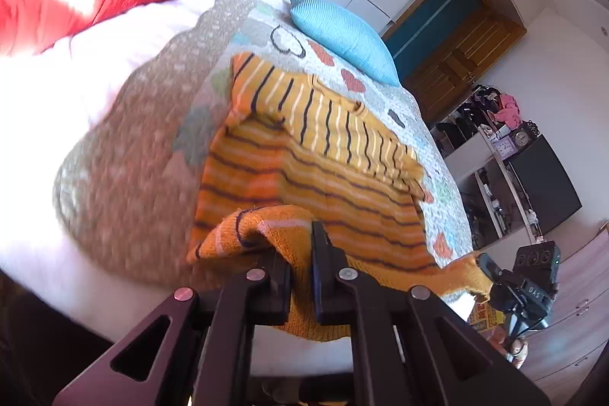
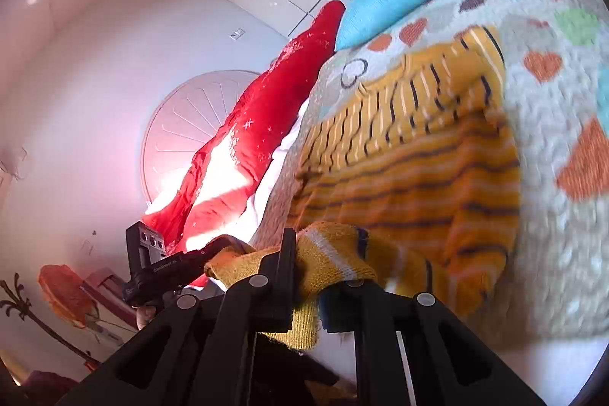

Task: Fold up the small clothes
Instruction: 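Grasp the hem with both tools and fold it up toward the collar, then lay the hem down on the collar and open both tools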

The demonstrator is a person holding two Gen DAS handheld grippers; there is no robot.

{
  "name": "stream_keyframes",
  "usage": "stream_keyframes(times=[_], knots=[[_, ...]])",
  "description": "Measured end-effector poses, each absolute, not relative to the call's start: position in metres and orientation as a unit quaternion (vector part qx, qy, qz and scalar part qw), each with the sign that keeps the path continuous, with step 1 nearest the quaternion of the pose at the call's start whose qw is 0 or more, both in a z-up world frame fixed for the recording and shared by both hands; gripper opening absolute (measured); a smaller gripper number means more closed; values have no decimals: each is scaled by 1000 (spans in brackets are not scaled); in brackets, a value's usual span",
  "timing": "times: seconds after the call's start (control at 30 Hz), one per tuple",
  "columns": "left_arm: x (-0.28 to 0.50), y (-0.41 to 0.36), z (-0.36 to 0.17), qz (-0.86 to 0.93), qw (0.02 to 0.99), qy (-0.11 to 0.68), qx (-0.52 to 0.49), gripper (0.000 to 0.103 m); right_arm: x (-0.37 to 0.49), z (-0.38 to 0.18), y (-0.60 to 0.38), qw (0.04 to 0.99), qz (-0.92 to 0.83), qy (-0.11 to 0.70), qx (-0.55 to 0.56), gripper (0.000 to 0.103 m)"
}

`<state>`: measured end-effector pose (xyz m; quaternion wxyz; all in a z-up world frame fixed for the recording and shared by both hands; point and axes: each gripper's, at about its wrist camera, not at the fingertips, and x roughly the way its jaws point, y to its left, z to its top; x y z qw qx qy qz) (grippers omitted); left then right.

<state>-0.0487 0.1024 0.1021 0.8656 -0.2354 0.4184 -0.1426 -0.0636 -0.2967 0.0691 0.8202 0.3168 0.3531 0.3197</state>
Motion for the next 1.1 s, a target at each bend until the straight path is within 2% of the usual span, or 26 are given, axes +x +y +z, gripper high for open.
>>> stream_keyframes(times=[0.17,0.3,0.43,0.47,0.53,0.57,0.6,0.67,0.73,0.87,1.0,1.1], knots=[[59,93,104,-125,863,430,-235,8,38,80,-289,839,280,363,292,11],[130,88,80,-111,849,459,-237,8,103,50,-293,831,239,396,310,11],[170,86,55,-109,826,490,-256,8,140,27,-304,813,220,414,344,13],[173,86,52,-112,824,491,-261,8,147,22,-308,806,220,415,360,15],[183,89,50,-126,817,485,-286,10,159,12,-320,792,211,409,401,37],[188,92,50,-139,809,482,-306,16,163,8,-326,785,206,403,422,56],[193,96,51,-148,802,476,-329,21,168,3,-332,777,204,396,444,68],[198,109,55,-139,800,451,-371,55,177,-5,-339,765,194,393,472,68],[203,122,60,-127,798,426,-407,65,185,-7,-340,767,181,395,473,68],[213,134,68,-109,799,426,-411,65,197,0,-343,775,163,383,477,75],[201,125,74,-94,826,444,-334,66,201,13,-354,792,129,372,468,80],[183,113,71,-90,847,462,-248,67,188,29,-352,813,134,391,409,80]])
